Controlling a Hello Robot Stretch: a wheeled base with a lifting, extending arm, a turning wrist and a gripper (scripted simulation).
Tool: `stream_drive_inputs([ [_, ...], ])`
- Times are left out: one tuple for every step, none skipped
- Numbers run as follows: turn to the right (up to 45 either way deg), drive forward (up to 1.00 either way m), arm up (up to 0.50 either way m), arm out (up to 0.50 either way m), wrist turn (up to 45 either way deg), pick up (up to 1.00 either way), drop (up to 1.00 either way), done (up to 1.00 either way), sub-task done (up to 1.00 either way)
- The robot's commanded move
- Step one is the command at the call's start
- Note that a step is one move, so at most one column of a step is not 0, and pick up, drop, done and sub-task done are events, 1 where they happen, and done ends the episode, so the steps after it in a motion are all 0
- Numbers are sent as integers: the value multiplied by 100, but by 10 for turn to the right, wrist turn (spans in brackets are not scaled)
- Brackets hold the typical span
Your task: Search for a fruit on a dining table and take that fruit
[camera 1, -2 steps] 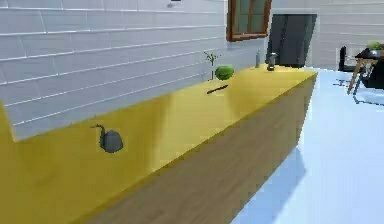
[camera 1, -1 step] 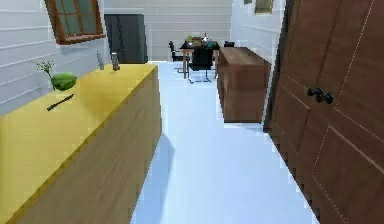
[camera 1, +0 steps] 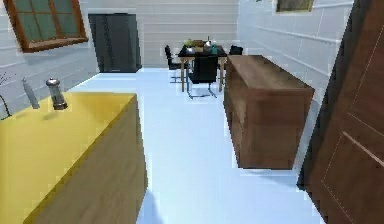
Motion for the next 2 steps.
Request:
stream_drive_inputs([
  [30,0,0,0,0,0,0,0,0],
  [0,100,0,0,0,0,0,0,0],
])
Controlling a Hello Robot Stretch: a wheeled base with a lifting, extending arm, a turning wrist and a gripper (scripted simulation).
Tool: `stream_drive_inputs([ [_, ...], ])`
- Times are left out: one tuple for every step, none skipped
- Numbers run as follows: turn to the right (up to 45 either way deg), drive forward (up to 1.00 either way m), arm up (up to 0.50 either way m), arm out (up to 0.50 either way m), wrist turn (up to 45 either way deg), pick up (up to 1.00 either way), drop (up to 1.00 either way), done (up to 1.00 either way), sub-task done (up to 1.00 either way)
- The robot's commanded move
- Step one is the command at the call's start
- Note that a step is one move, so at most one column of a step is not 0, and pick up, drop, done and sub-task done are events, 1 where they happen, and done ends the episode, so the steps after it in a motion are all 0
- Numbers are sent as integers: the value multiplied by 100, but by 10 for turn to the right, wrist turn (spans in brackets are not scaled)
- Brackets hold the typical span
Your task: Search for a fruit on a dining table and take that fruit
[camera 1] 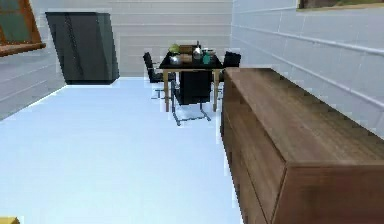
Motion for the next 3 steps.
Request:
stream_drive_inputs([
  [0,100,0,0,0,0,0,0,0],
  [0,100,0,0,0,0,0,0,0],
  [60,0,0,0,0,0,0,0,0],
])
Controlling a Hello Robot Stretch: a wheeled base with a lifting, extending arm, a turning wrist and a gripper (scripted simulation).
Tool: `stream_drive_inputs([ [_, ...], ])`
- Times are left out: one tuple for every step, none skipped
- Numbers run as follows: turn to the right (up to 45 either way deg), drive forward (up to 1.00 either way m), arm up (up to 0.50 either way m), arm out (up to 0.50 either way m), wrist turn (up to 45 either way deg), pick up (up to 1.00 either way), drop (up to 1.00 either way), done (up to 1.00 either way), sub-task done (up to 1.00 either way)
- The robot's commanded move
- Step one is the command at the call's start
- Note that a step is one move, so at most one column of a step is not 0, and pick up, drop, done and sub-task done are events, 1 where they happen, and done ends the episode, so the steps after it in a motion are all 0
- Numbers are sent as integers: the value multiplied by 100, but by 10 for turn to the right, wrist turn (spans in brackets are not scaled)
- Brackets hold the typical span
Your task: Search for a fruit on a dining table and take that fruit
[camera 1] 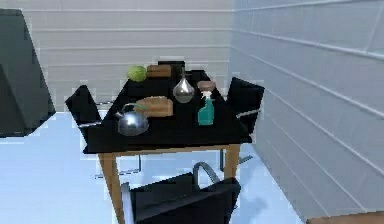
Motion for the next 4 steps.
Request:
stream_drive_inputs([
  [0,20,0,0,0,0,0,0,0],
  [-450,0,0,0,0,0,0,0,0],
  [-450,0,0,0,0,0,0,0,0],
  [-450,0,0,0,0,0,0,0,0],
])
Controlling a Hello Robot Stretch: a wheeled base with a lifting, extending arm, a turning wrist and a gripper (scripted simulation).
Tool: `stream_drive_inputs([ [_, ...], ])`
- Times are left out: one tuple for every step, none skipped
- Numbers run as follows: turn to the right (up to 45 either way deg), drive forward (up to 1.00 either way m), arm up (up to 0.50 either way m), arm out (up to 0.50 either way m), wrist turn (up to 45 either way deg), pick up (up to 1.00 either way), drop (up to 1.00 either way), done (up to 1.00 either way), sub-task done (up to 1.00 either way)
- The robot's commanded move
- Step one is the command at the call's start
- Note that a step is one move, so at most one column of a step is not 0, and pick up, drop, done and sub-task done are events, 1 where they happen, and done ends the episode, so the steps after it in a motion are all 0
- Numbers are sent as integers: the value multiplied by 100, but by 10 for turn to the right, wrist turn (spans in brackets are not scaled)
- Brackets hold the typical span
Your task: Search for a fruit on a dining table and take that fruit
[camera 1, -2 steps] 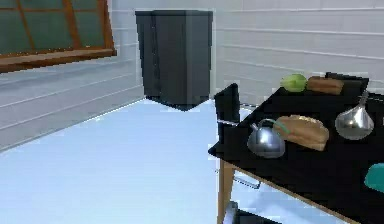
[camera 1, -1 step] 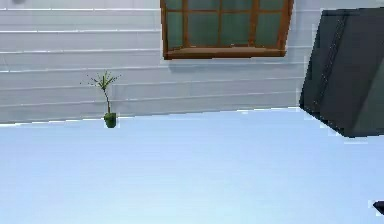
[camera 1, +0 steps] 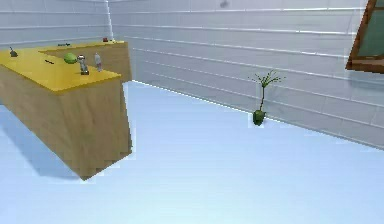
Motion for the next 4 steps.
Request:
stream_drive_inputs([
  [-120,0,0,0,0,0,0,0,0],
  [0,25,0,0,0,0,0,0,0],
  [450,0,0,0,0,0,0,0,0],
  [420,0,0,0,0,0,0,0,0],
])
